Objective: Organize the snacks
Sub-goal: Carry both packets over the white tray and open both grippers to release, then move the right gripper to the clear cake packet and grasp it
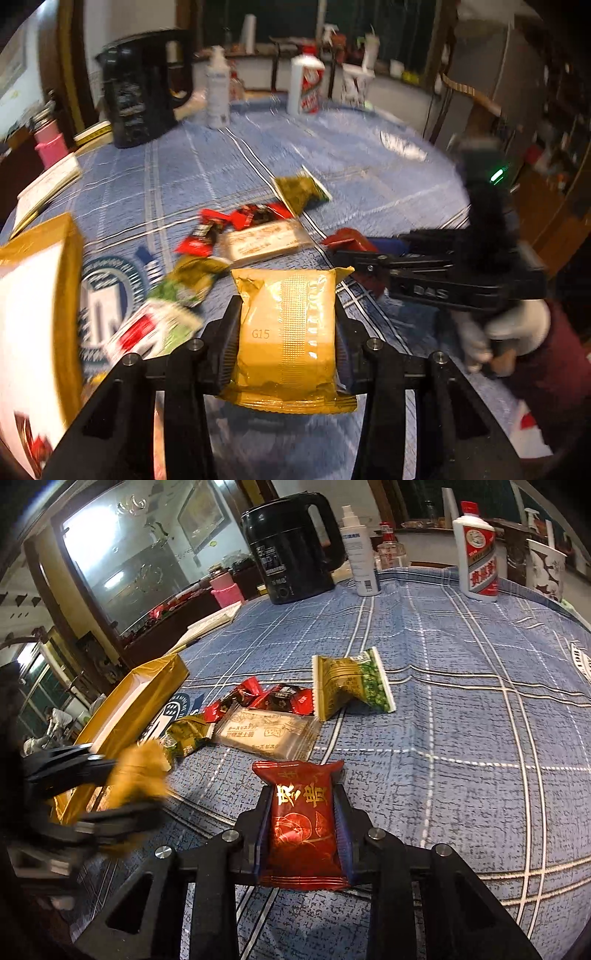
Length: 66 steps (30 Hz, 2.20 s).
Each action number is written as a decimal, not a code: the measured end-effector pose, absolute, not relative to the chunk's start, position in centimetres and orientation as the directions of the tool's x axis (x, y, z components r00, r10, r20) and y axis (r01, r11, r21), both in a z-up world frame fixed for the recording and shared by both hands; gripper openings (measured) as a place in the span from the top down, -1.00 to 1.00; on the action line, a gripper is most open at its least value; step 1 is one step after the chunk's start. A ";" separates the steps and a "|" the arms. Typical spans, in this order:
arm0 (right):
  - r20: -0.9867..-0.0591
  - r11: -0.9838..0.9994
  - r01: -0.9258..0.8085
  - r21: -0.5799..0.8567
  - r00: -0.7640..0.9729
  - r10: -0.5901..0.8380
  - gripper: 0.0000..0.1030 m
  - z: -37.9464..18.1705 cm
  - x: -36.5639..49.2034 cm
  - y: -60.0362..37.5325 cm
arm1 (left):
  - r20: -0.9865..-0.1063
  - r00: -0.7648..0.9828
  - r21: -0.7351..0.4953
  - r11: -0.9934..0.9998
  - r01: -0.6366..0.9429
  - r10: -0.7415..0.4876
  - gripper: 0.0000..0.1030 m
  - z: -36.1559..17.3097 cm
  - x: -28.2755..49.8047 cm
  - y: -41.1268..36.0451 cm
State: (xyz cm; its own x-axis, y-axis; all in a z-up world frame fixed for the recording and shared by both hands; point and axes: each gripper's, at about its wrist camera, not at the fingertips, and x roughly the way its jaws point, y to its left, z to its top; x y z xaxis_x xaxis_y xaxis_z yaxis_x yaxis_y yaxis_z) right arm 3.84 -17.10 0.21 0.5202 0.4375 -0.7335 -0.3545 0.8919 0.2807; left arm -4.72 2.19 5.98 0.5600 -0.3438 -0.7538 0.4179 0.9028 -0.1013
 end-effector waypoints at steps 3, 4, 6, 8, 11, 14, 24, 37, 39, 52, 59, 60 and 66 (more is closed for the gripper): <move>-0.746 0.903 -0.326 0.281 0.518 0.419 0.44 0.5 3.1 -16.9 | -0.721 0.601 -0.131 0.919 0.372 -0.346 0.18 8.0 -6.5 6.1; -0.745 0.902 -0.322 0.289 0.516 0.423 0.44 0.7 2.6 -16.8 | -0.713 0.611 -0.139 0.924 0.356 -0.343 0.18 8.5 -6.9 7.4; -0.738 0.901 -0.330 0.282 0.525 0.424 0.44 1.7 1.7 -16.1 | -0.702 0.637 -0.141 0.939 0.313 -0.318 0.18 9.3 -7.5 10.3; -0.721 0.895 -0.357 0.267 0.542 0.431 0.44 3.4 0.7 -14.9 | -0.695 0.670 -0.110 0.959 0.260 -0.261 0.18 9.9 -7.9 12.9; -0.687 0.867 -0.419 0.272 0.546 0.479 0.44 6.6 -0.6 -12.2 | -0.694 0.701 -0.081 0.985 0.150 -0.164 0.18 10.2 -7.7 17.5; -0.672 0.832 -0.482 0.275 0.523 0.524 0.44 8.7 -1.4 -8.5 | -0.700 0.704 -0.100 0.993 0.070 -0.120 0.18 10.0 -7.1 21.4; -0.701 0.720 -0.627 0.298 0.368 0.611 0.43 9.5 -1.6 7.8 | -0.758 0.647 -0.191 0.977 -0.100 -0.082 0.18 6.8 -3.5 29.9; -0.790 0.720 -0.634 0.283 0.272 0.550 0.43 3.6 0.5 18.5 | -0.784 0.615 -0.259 0.947 -0.189 -0.091 0.17 3.6 -3.5 35.1; -0.796 0.721 -0.634 0.280 0.266 0.544 0.43 3.1 1.0 19.1 | -0.779 0.618 -0.280 0.941 -0.191 -0.106 0.16 3.5 -3.8 35.6; -0.697 0.703 -0.642 0.306 0.352 0.625 0.16 7.3 -0.6 15.9 | -0.643 0.741 -0.385 0.918 -0.097 -0.191 -0.20 9.3 -8.9 31.9; -0.675 0.772 -0.558 0.304 0.446 0.588 0.12 8.3 -0.5 8.9 | -0.571 0.778 -0.421 0.907 -0.002 -0.262 -0.31 11.2 -12.7 26.1; -0.676 0.786 -0.542 0.296 0.463 0.573 0.12 8.2 -0.6 7.9 | -0.568 0.778 -0.422 0.907 0.006 -0.269 -0.31 11.2 -13.2 25.4; -0.540 0.921 -0.388 0.028 0.769 0.340 0.12 9.9 -4.5 1.2 | -0.561 0.791 -0.342 0.939 0.047 -0.244 -0.31 11.9 -15.3 20.6</move>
